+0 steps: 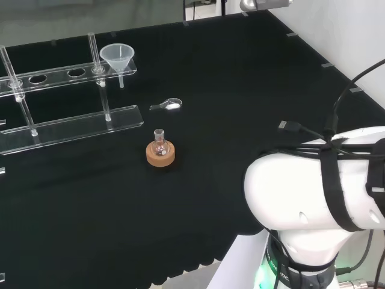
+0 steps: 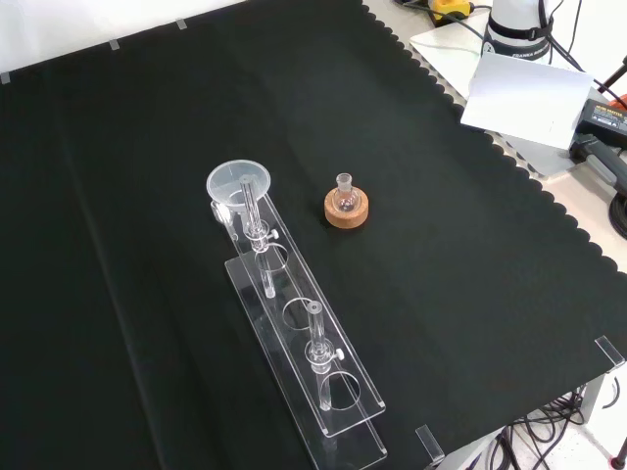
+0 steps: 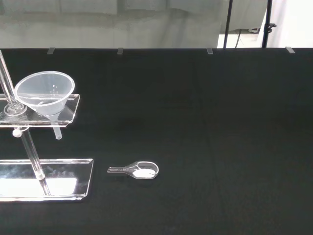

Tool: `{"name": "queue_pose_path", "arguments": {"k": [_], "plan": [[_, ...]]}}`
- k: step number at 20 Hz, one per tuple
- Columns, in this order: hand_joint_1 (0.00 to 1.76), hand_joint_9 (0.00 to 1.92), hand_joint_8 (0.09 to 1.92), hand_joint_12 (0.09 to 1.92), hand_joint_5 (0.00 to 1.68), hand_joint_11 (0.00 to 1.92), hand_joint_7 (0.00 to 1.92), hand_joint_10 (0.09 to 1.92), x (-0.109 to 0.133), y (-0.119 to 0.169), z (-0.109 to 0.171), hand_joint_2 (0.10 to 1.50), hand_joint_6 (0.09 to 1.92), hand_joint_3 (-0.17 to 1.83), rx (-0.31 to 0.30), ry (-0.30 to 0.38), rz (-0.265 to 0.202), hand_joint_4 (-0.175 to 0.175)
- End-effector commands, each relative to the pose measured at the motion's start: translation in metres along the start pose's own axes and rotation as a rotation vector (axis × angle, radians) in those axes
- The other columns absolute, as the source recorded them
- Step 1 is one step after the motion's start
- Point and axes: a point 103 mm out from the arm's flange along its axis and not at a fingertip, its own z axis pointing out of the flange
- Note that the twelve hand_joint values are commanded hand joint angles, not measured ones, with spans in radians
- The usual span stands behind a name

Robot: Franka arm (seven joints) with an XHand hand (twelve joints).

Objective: Pick up the funnel from the transparent funnel stand.

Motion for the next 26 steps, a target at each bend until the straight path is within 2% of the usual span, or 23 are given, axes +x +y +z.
{"name": "queue_pose_path", "arguments": {"k": [1,4,12,19,26], "plan": [[0.00,0.06,0.12,1.28,0.11,0.04,0.03,0.62,-0.001,0.000,0.000,1.11,0.16,0.59,-0.010,-0.008,0.001,0.016],[0.00,0.06,0.14,1.36,0.15,0.00,0.01,0.62,-0.001,0.001,0.001,1.18,0.09,0.46,-0.012,-0.008,0.003,0.015],[0.00,0.06,0.16,1.36,0.17,0.00,0.01,0.62,-0.004,0.005,0.004,1.19,0.09,0.43,-0.005,-0.008,0.021,0.015],[0.00,0.07,0.16,1.37,0.18,0.00,0.01,0.62,-0.003,0.028,0.016,1.20,0.09,0.42,0.016,-0.005,0.042,0.015],[0.00,0.07,0.17,1.37,0.18,0.00,0.01,0.63,0.004,0.069,0.034,1.20,0.09,0.42,0.042,0.005,0.023,0.014]]}}
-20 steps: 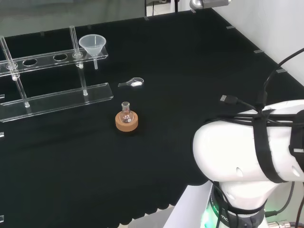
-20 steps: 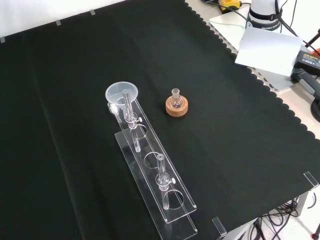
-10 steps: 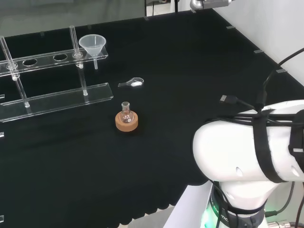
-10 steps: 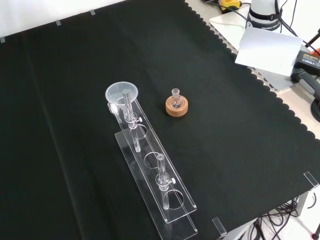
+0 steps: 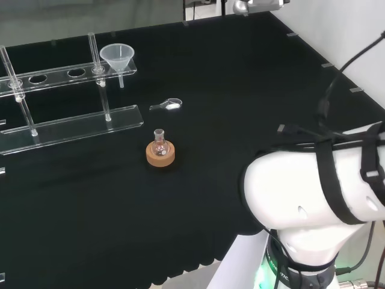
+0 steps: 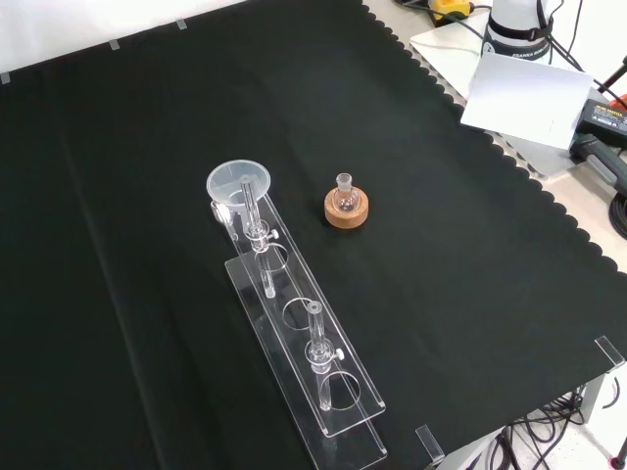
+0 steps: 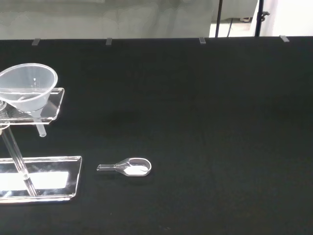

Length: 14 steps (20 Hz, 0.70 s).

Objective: Pick up the funnel from the transparent funnel stand.

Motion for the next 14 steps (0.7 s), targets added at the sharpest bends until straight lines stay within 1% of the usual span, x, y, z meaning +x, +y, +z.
{"name": "queue_pose_path", "arguments": {"k": [1,6,8,11,14], "plan": [[0.00,0.07,0.17,1.37,0.18,0.00,0.01,0.63,0.007,0.046,0.014,1.20,0.09,0.42,0.012,0.017,-0.016,0.014],[0.00,0.08,0.18,1.37,0.18,0.00,0.01,0.63,0.015,0.095,0.030,1.19,0.09,0.41,0.036,0.040,-0.066,0.012],[0.00,0.08,0.18,1.37,0.18,0.00,0.02,0.63,0.020,0.114,0.038,1.18,0.09,0.40,0.056,0.040,-0.089,0.010],[0.00,0.10,0.20,1.38,0.18,0.01,0.03,0.64,0.029,0.135,0.048,1.15,0.09,0.38,0.064,0.036,-0.113,-0.004],[0.03,0.14,0.26,1.37,0.21,0.08,0.04,0.66,0.042,0.150,0.059,1.14,0.09,0.35,0.091,0.031,-0.146,-0.020]]}}
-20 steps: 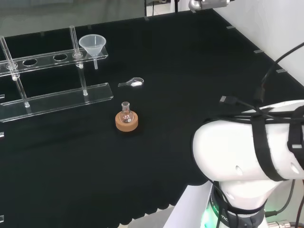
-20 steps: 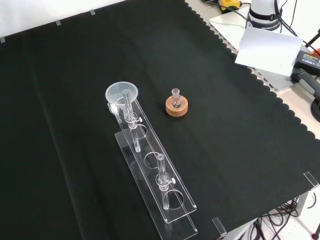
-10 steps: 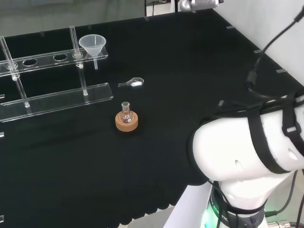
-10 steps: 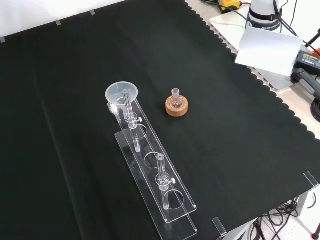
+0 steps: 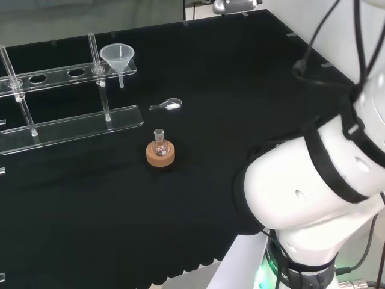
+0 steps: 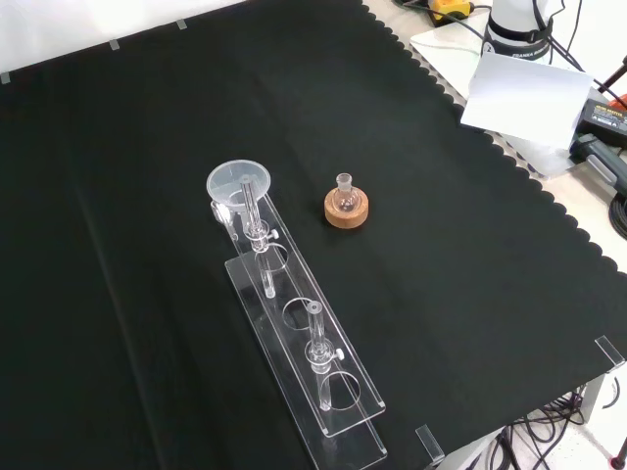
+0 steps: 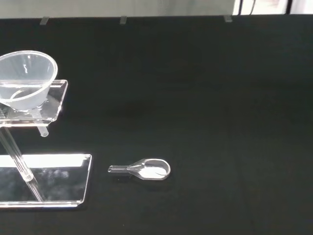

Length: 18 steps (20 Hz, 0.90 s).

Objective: Pick up the funnel from the transparent funnel stand.

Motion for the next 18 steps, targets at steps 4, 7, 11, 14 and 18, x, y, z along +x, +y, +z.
{"name": "queue_pose_path", "arguments": {"k": [4,7,11,14,18], "plan": [[0.08,0.15,0.38,1.37,0.23,0.09,0.02,0.67,0.040,0.082,0.027,1.13,0.09,0.32,0.044,-0.003,-0.120,-0.025],[0.11,0.16,0.43,1.38,0.23,0.08,0.01,0.67,0.053,0.095,0.036,1.11,0.09,0.30,0.062,-0.007,-0.144,-0.025],[0.15,0.17,0.45,1.38,0.24,0.07,0.02,0.68,0.065,0.106,0.054,1.08,0.09,0.29,0.097,0.012,-0.150,-0.024],[0.20,0.17,0.47,1.39,0.21,0.06,0.02,0.68,0.073,0.109,0.063,1.05,0.09,0.28,0.121,0.028,-0.151,-0.022],[0.31,0.17,0.48,1.40,0.16,0.09,0.00,0.69,0.085,0.115,0.070,0.98,0.09,0.25,0.162,0.012,-0.146,-0.016]]}}
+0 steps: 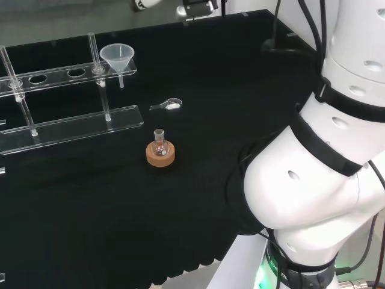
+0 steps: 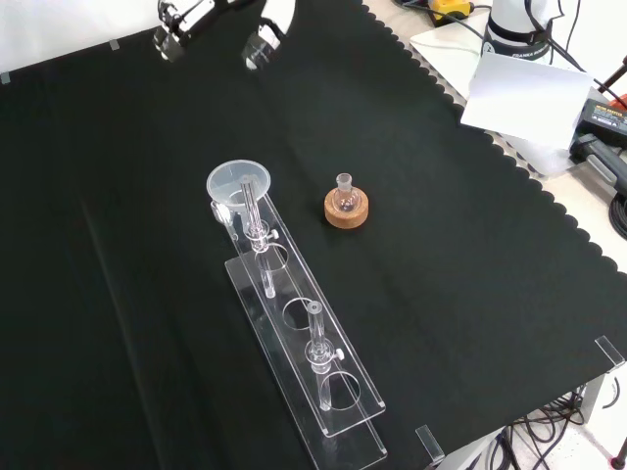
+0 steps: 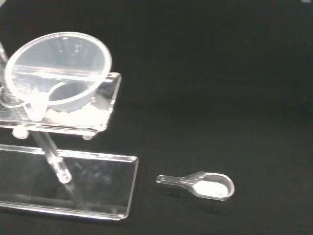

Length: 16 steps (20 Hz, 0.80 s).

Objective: Pick up the funnel from the transparent funnel stand.

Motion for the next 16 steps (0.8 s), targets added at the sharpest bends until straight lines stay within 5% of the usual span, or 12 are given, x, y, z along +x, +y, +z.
{"name": "queue_pose_path", "arguments": {"k": [1,7,16], "plan": [[0.33,0.17,0.48,1.41,0.16,0.10,0.00,0.70,0.024,0.030,0.029,0.97,0.09,0.25,0.096,0.002,-0.002,-0.015],[0.48,0.15,0.42,1.41,0.18,0.10,0.00,0.71,0.036,0.044,0.035,0.88,0.09,0.22,0.198,-0.043,0.025,-0.003],[0.55,0.09,0.29,1.40,0.13,0.10,0.00,0.74,0.057,0.054,0.044,0.80,0.09,0.21,0.252,-0.081,-0.009,-0.025]]}}
